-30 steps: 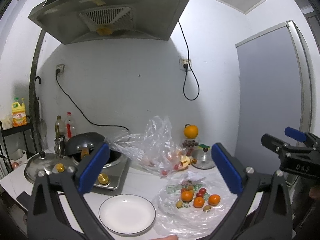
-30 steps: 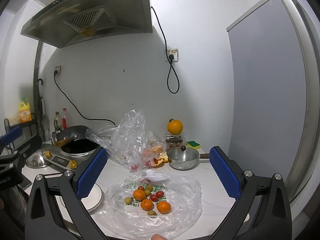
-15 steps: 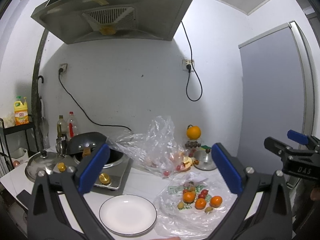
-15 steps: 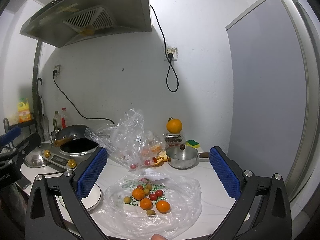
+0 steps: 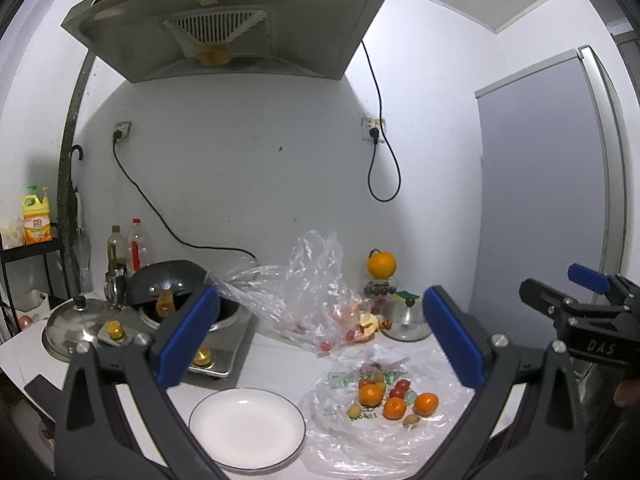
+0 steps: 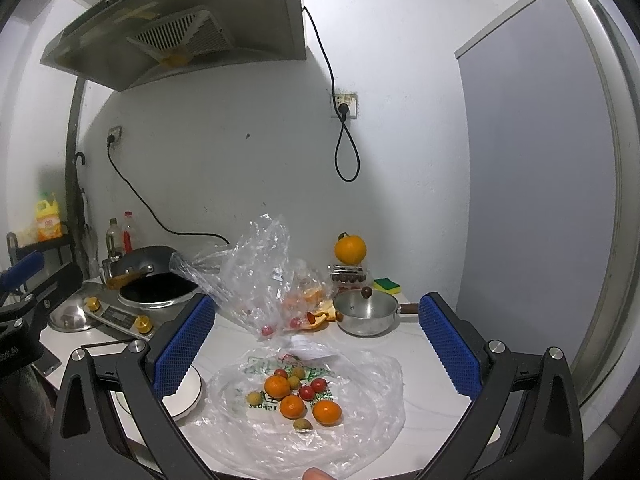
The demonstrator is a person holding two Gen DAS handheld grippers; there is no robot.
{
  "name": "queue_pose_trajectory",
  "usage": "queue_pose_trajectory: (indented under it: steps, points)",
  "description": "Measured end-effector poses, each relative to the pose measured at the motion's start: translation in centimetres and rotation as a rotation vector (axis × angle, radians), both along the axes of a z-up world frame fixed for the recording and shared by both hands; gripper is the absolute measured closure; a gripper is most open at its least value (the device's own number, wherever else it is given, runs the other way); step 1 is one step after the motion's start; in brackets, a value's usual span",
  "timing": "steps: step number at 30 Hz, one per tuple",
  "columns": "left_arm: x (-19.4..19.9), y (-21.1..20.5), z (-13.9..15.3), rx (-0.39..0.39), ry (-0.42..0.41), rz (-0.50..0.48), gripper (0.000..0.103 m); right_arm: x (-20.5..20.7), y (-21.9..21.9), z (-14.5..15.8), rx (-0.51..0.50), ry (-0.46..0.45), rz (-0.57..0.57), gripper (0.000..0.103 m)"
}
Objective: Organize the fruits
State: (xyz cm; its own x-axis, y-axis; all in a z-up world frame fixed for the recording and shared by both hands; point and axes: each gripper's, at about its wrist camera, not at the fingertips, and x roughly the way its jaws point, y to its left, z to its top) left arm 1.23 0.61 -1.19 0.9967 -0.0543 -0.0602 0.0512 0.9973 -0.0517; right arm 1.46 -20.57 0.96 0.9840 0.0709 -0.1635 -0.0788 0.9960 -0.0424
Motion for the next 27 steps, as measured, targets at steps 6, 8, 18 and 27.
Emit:
queue_pose_trajectory:
  steps: [6,8,18,27]
  points:
    - [0.7,-0.6,-0.5,0.022,0.003,0.001,0.000,0.5,0.1,-0.2,-0.001,0.007,0.008,0.000]
    - [1.0,-0.6,-0.5,0.017,0.005,-0.001,0.000,0.7,0.1,-0.2,-0.001,0.007,0.006,0.000]
    - [2.8,-1.1,-1.1,0.012,0.033,-0.007,0.000,2.0,-1.0,-0.7,0.001,0.018,-0.004,0.000]
    - [7.6,-3.1,-3.9,0.055,0.153,-0.009,0.000,5.7,-3.7,-3.1,0.006,0.081,-0.020,0.000]
